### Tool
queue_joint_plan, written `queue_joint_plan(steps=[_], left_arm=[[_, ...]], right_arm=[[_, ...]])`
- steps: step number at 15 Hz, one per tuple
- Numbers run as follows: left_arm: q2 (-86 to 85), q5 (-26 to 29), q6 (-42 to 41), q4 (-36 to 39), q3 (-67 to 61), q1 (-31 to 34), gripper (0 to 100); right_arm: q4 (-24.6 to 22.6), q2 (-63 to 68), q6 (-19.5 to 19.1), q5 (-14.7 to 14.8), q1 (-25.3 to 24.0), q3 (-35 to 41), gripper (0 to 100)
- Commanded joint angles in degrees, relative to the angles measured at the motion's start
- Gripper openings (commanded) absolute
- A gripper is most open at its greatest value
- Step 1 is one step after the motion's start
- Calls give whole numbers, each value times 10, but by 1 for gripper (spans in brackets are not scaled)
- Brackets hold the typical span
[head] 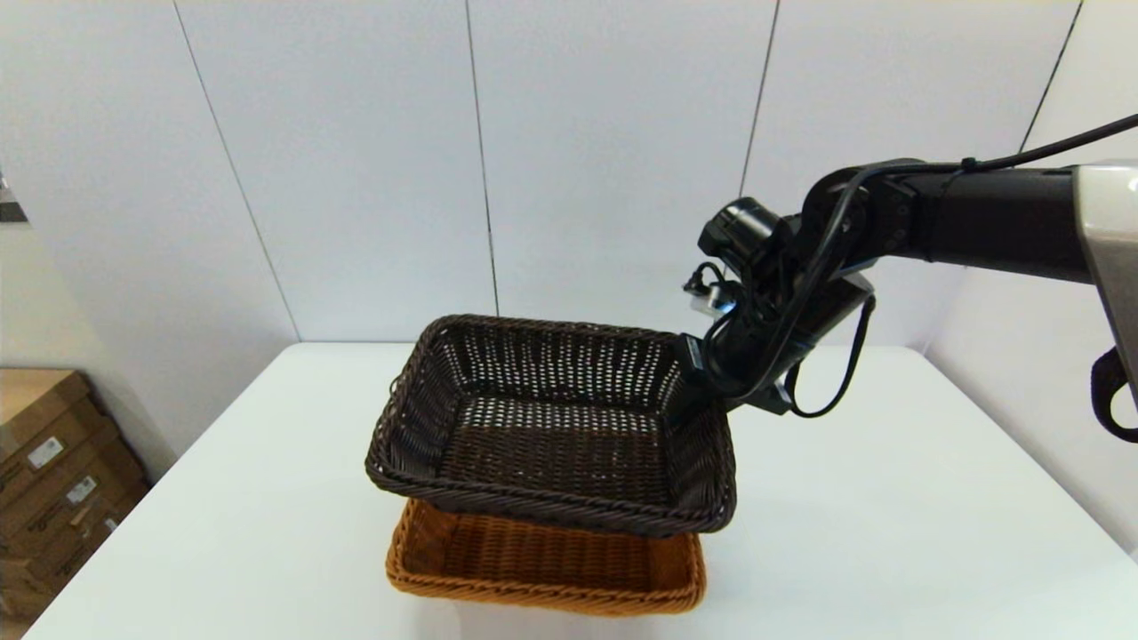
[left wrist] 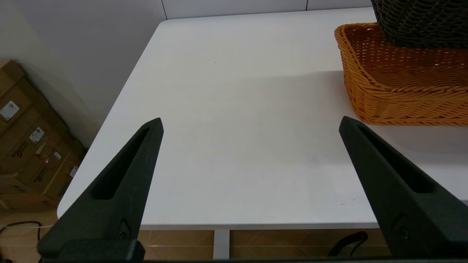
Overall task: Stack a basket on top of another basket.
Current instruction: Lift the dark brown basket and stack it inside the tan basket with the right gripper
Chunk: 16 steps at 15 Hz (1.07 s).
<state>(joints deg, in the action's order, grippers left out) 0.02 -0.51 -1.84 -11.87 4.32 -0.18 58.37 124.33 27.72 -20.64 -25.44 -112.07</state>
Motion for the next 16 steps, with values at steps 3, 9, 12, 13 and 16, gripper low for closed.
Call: queue_joint_plan(steps=[3,9,12,13,16], left_arm=[[0,0,0,-1,0,0,100],[0,0,0,-1,0,0,100],[0,0,0,-1,0,0,100],[0,0,0,-1,0,-1,100],[0,0,0,-1,0,0,100]], right_arm=[[7,21,0,11,-7,2,0],[9,37,-9,13,-20,2,0],[20,39,-18,12,-20,2,0],[20,43,-18,12,-22,2,0],[17,46,-18,12,-22,2,0]])
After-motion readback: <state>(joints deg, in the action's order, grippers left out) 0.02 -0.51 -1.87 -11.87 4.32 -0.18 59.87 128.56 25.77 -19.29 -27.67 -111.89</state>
